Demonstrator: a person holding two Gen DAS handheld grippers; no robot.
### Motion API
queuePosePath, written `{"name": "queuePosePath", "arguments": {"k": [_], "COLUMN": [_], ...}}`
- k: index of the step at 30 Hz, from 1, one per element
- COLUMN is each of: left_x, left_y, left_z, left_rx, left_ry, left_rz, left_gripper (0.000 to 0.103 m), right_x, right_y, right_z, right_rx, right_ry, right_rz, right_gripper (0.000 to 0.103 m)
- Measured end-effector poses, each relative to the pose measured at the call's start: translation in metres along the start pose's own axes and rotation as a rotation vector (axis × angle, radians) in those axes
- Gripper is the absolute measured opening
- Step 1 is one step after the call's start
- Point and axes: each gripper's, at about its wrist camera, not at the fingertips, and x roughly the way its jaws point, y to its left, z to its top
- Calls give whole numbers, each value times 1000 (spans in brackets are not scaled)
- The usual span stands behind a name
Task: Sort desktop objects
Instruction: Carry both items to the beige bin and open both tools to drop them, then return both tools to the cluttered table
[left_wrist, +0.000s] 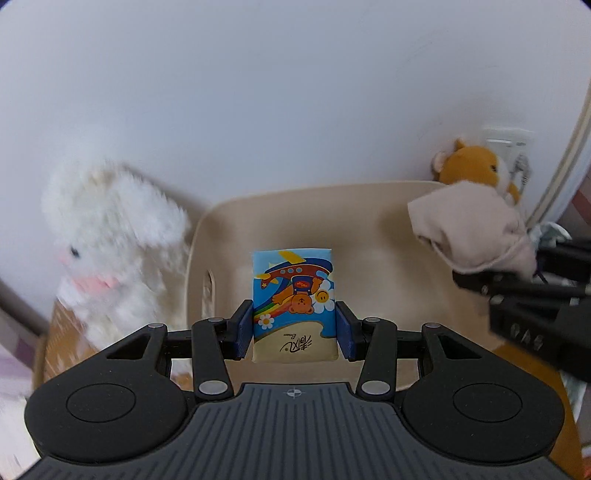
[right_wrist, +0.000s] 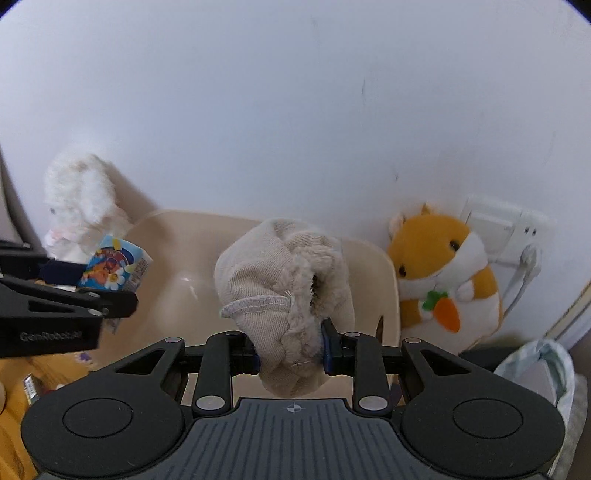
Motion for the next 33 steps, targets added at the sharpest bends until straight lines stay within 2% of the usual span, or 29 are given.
{"name": "queuePosePath", "arguments": {"k": [4, 5, 8, 9, 10, 12, 16, 18, 22, 29, 33], "left_x": [13, 16, 18, 17, 15, 12, 8, -2, -25, -60, -80], "left_y": [-2, -2, 0, 0, -3, -5, 3, 9, 18, 48, 51], "left_z": [0, -1, -3, -3, -3, -4, -6, -11, -30, -69, -96], "left_rx": [-35, -54, -97, -90, -72, -34, -44, -57, -62, -264, -244], "left_ry": [34, 43, 36, 31, 23, 12, 43, 31, -6, 44, 52], "left_rz": [13, 17, 11, 10, 26, 80, 108, 90, 74, -17, -9], "left_gripper": [47, 47, 52, 65, 73, 82, 82, 82, 82, 82, 82], "right_x": [14, 16, 13, 11, 9, 4, -10, -19, -41, -80, -108], "right_y": [4, 5, 8, 8, 9, 8, 0, -4, -13, -22, -17], "right_z": [-4, -4, -6, -7, -7, -7, -11, -16, -36, -86, -121], "right_rx": [20, 21, 16, 3, -12, -42, -29, 11, 59, 60, 34], "right_ry": [44, 48, 19, 11, 7, -2, -30, -37, -58, -37, -31], "right_rz": [-26, -38, -50, -47, -55, -53, -41, -30, 24, 109, 139], "right_gripper": [32, 46, 58, 64, 64, 70, 83, 101, 103, 103, 103]}}
